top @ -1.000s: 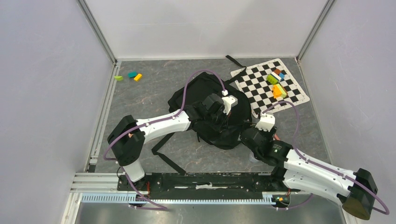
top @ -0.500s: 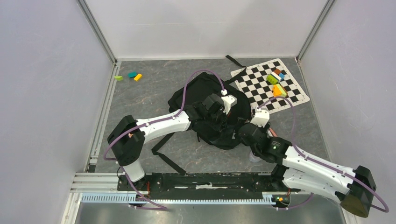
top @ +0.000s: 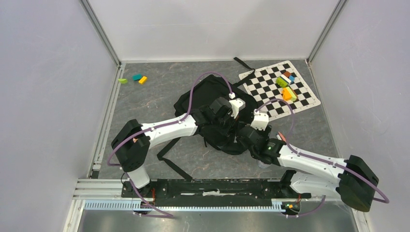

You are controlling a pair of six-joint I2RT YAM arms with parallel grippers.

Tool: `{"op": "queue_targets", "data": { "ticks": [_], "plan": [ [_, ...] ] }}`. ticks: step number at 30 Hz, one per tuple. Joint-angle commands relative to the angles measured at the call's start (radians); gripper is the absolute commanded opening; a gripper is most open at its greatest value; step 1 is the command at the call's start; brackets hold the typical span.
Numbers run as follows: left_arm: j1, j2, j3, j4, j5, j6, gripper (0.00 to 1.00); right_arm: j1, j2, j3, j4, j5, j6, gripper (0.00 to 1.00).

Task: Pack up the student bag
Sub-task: Adjust the student bag at the center of the board.

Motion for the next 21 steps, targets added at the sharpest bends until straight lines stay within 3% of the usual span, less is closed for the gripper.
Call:
{"op": "queue_targets", "data": {
  "ticks": [1, 11, 16, 18, 21],
  "plan": [
    [0.004, -0.039, 0.012, -0.006, -0.009, -0.012, 0.02, 0.005, 0.046, -0.033, 0.051, 0.080, -0.001, 0.98],
    [0.004, -0.052, 0.008, -0.009, -0.024, -0.004, 0.02, 0.006, -0.008, -0.069, -0.109, 0.068, 0.061, 0.98],
    [0.004, -0.053, 0.006, -0.005, -0.016, -0.006, 0.02, 0.005, -0.073, -0.070, -0.176, 0.052, 0.064, 0.75],
    [0.003, -0.051, 0.003, -0.001, -0.009, -0.007, 0.02, 0.006, -0.088, -0.070, -0.204, 0.045, 0.071, 0.71],
    [0.002, -0.039, -0.001, 0.005, 0.007, -0.020, 0.02, 0.005, -0.110, -0.069, -0.240, 0.044, 0.076, 0.54]
  ]
}}
